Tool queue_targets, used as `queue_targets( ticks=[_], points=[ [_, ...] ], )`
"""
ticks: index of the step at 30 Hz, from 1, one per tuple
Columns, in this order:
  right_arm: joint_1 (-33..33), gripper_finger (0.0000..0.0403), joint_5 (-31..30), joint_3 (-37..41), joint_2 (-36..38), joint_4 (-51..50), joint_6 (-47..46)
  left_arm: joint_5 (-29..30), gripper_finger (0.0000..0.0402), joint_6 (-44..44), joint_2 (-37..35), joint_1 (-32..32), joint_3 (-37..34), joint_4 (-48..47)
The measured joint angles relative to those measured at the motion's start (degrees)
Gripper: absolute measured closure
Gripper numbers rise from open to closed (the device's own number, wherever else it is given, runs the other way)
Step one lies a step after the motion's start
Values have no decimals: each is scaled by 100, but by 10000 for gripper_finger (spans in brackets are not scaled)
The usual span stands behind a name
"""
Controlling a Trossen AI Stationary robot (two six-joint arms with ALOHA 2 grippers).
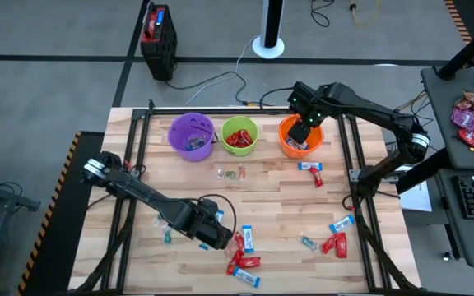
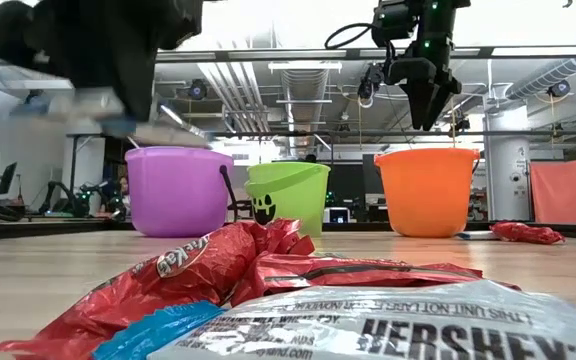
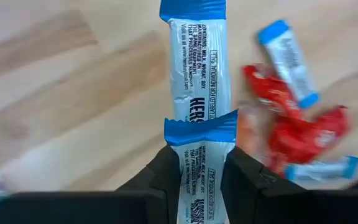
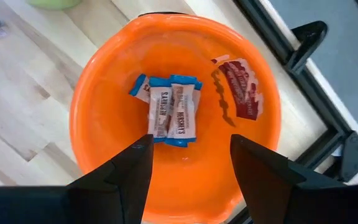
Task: Sort candy by brand, put in halloween buckets
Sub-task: Put the white chocolate bar into the orange bucket
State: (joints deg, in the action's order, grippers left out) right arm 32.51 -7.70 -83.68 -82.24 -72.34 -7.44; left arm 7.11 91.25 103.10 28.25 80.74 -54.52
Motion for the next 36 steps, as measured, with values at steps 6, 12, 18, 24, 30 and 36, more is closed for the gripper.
queue_targets(
  ticks=[6,12,18,24,30,36],
  points=[
    [0,197,67,24,0,2,0,-31,277,-106,103,-57,-356,88],
    [0,197,67,26,0,116,-2,-66,296,-97,119,-65,-782,625],
    [0,197,72,26,0,125,-1,-38,367,-131,98,-65,-753,701],
    [-49,197,2300,79,50,176,543,953,399,-539,-410,-100,-373,699],
    [-899,197,4693,899,501,2025,987,2729,400,-1527,-1586,-301,-305,801],
    [-1935,197,4436,1814,1009,6036,-150,3459,400,-2792,-2420,-659,-306,1300]
  ],
)
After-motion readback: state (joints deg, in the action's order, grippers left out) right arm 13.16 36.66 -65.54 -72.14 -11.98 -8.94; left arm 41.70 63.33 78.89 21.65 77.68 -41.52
